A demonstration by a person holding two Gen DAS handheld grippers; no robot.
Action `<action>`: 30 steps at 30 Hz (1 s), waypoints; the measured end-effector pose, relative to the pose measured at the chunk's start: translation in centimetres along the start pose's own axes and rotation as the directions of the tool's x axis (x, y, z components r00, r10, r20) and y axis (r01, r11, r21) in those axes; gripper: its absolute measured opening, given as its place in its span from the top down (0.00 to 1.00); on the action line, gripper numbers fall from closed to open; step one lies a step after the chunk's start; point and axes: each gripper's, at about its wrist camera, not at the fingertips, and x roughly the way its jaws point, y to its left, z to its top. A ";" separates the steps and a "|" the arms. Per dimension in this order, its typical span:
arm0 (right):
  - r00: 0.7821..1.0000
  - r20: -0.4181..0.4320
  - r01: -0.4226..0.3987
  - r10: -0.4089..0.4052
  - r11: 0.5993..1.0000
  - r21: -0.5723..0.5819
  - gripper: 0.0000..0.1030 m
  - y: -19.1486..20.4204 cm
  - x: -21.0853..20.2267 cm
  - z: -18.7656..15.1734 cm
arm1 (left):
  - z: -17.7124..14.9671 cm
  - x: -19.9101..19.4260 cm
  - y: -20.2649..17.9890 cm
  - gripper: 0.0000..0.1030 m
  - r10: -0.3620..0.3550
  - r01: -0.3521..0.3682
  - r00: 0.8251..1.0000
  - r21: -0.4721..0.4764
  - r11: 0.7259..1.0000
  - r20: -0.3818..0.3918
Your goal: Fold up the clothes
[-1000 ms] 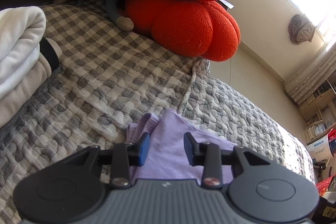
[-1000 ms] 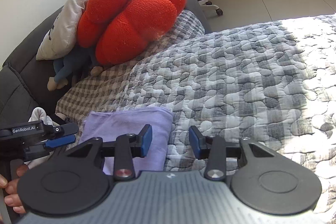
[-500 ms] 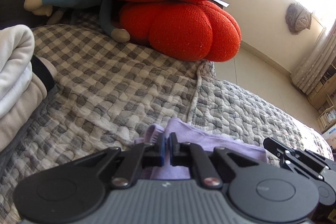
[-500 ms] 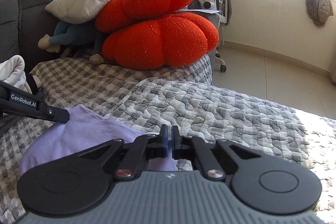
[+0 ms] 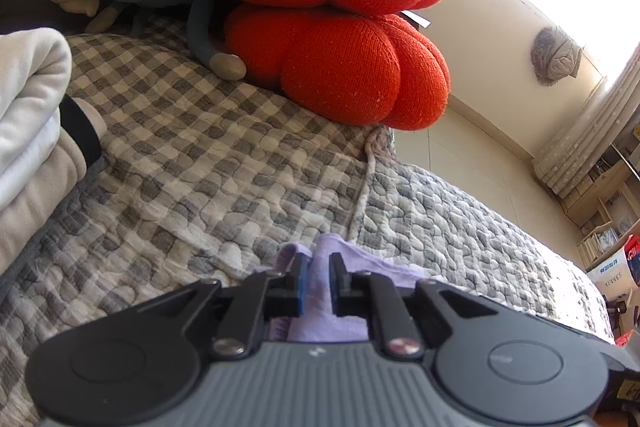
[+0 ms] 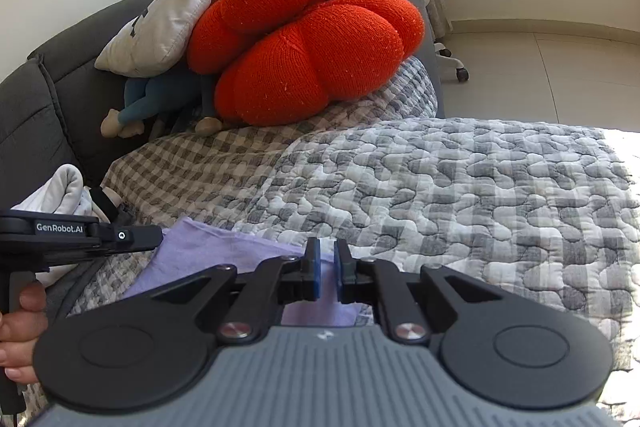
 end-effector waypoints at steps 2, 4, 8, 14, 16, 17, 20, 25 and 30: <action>1.000 0.020 0.016 -0.015 0.999 -0.043 0.88 0.8 0.7 -0.7 | -0.2 0.2 -0.3 0.74 0.019 -0.019 1.000 0.028 0.999 0.001; 0.999 0.026 0.048 -0.046 0.995 -0.087 0.88 1.7 0.8 -0.7 | -0.4 0.3 -0.5 0.74 0.037 -0.038 0.999 0.048 0.998 0.002; 0.997 0.068 0.045 -0.039 0.995 -0.088 0.85 1.9 -0.6 -0.2 | -0.9 0.6 -1.2 0.76 0.070 -0.071 0.997 0.096 0.993 0.009; 0.997 0.081 0.018 -0.012 0.998 -0.064 0.85 1.4 -3.3 0.0 | -1.1 1.0 -1.9 0.96 0.133 -0.128 0.991 0.177 0.976 -0.016; 0.999 0.050 0.001 0.002 0.997 -0.077 0.85 1.6 -3.3 -0.2 | -1.2 1.2 -2.1 0.96 0.161 -0.152 0.987 0.211 0.966 -0.023; 0.999 0.033 -0.006 0.009 0.996 -0.093 0.85 1.8 -3.1 -0.4 | -1.3 1.3 -2.1 0.96 0.172 -0.163 0.985 0.223 0.961 -0.021; 0.999 -0.040 0.021 -0.028 0.987 -0.159 0.88 2.6 -1.4 -1.5 | -1.2 1.2 -1.8 0.98 0.195 -0.190 0.981 0.219 0.957 -0.003; 0.999 0.033 0.047 -0.040 0.973 -0.226 0.87 4.0 -2.7 -1.9 | -1.5 1.7 -0.6 1.00 0.253 -0.245 0.967 0.243 0.939 -0.003; 1.000 0.005 0.011 -0.011 0.970 -0.243 0.87 5.0 -3.3 -2.6 | -0.7 1.0 0.8 0.99 0.193 -0.186 0.981 0.161 0.969 -0.027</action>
